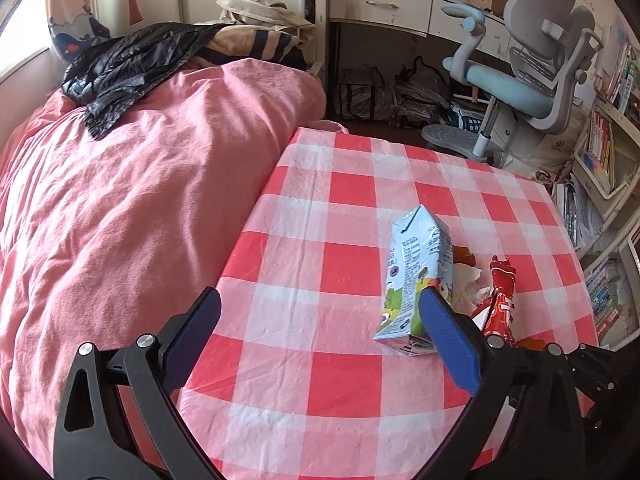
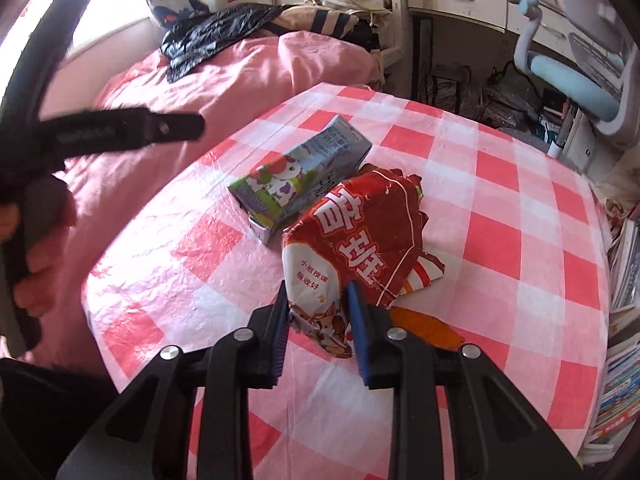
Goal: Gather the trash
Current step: 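Grasp the red printed snack bag with the right tool, then grasp the cow-print milk carton with the left tool while the right tool lifts the snack bag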
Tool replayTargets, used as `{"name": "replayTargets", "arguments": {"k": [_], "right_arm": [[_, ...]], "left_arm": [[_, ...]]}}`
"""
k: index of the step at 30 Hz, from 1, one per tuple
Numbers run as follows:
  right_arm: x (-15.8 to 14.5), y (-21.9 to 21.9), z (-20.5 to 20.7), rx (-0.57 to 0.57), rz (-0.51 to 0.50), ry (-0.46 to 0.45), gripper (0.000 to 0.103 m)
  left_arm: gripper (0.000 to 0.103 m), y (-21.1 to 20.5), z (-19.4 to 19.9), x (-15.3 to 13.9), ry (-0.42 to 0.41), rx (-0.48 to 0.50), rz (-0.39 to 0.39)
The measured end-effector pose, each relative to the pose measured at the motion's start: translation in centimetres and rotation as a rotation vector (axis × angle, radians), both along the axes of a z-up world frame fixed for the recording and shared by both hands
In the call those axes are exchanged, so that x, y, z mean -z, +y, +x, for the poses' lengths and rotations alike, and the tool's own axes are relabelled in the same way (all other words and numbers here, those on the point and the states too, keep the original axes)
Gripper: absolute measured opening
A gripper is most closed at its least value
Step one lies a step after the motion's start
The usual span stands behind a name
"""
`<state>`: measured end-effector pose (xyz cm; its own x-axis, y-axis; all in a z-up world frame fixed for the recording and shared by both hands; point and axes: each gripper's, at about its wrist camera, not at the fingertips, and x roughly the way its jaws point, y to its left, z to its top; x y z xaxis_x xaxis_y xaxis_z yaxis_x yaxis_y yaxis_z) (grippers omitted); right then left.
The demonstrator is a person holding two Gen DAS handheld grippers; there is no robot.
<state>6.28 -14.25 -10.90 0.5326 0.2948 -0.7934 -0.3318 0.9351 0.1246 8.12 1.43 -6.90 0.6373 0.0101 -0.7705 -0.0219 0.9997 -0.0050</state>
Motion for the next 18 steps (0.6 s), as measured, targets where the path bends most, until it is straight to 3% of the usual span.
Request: {"name": "replayTargets", "arguments": {"k": [6,13,17,18], "right_arm": [[-2.6,-3.6,-0.5,0.065,0.102,-0.062,0.025],[-3.1,-6.9,0.7,0.121,0.119,-0.084,0.024],[-2.3,-7.4,1.5,0.107,0.061,-0.058,0.024],[-2.1,-7.6,1.5,0.101,0.046,-0.047,0.024]], "left_arm": [[0.096,-4.2,2.2,1.1,0.011,0.091,0.087],[0.094,-7.8,5.2,3.7,0.078,0.153,0.181],[0.074,-8.2,6.2,4.8,0.126,0.158,0.170],[0.065,-8.0,6.4,5.0,0.138,0.156,0.162]]}}
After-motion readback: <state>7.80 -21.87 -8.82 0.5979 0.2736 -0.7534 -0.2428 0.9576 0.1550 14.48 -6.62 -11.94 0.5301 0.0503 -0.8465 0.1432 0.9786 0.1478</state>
